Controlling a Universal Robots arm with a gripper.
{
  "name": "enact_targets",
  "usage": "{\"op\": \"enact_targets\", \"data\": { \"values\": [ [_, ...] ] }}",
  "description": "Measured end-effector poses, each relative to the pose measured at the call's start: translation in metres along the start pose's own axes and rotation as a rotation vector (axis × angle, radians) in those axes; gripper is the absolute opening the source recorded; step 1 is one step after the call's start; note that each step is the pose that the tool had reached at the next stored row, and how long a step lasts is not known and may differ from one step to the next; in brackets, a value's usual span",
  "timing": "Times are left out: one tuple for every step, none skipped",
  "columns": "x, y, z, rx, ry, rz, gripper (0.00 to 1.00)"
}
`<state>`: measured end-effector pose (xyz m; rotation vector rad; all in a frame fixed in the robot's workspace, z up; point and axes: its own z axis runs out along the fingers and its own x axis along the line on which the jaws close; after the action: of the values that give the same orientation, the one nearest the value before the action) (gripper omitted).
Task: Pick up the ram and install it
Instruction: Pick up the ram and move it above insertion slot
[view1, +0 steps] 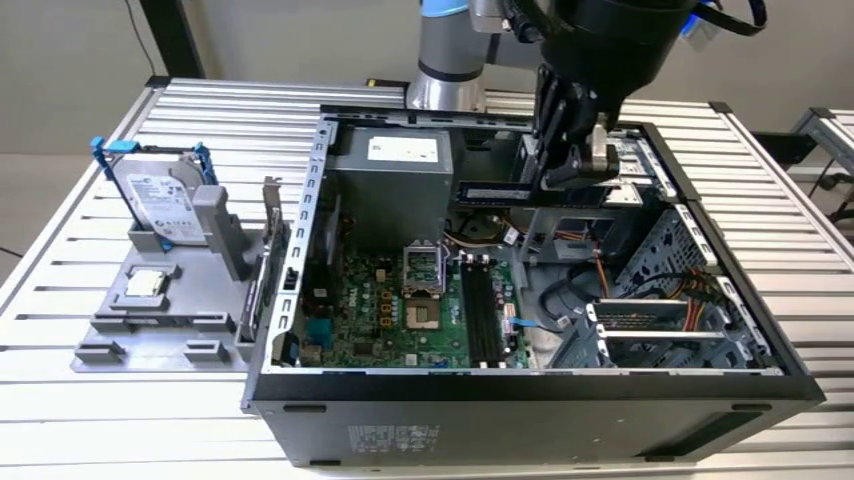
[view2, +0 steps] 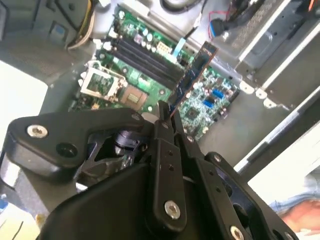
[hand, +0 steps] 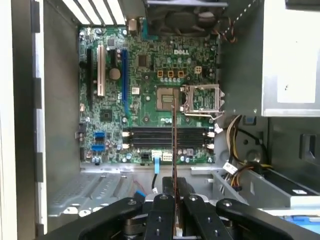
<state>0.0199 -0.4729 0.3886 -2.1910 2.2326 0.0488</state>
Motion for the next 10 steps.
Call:
{"op": "enact_targets", "data": {
  "values": [
    [-0.0037, -0.0009, 0.0003, 0.0000, -0.0002, 0.000, 0.00],
    [-0.0067, -0.0020, 0.0004, 0.0000, 0.0001, 0.000, 0.00],
    [-0.0088, -0.0031, 0.0007, 0.0000, 0.0001, 0.000, 0.00],
    [-0.0098, -0.0045, 0.0009, 0.0000, -0.0001, 0.002, 0.00],
    [-0.0103, -0.0056, 0.0011, 0.0003, -0.0002, 0.007, 0.00],
    [-0.0104, -0.0061, 0.0014, 0.0005, -0.0004, 0.016, 0.00],
    [-0.0105, -0.0061, 0.0016, 0.0009, -0.0005, 0.029, 0.00],
    [-0.0105, -0.0061, 0.0018, 0.0014, -0.0006, 0.046, 0.00],
    [-0.0105, -0.0062, 0.0021, 0.0020, -0.0008, 0.063, 0.00],
    [-0.0105, -0.0062, 0.0022, 0.0024, -0.0009, 0.079, 0.00]
  ]
}}
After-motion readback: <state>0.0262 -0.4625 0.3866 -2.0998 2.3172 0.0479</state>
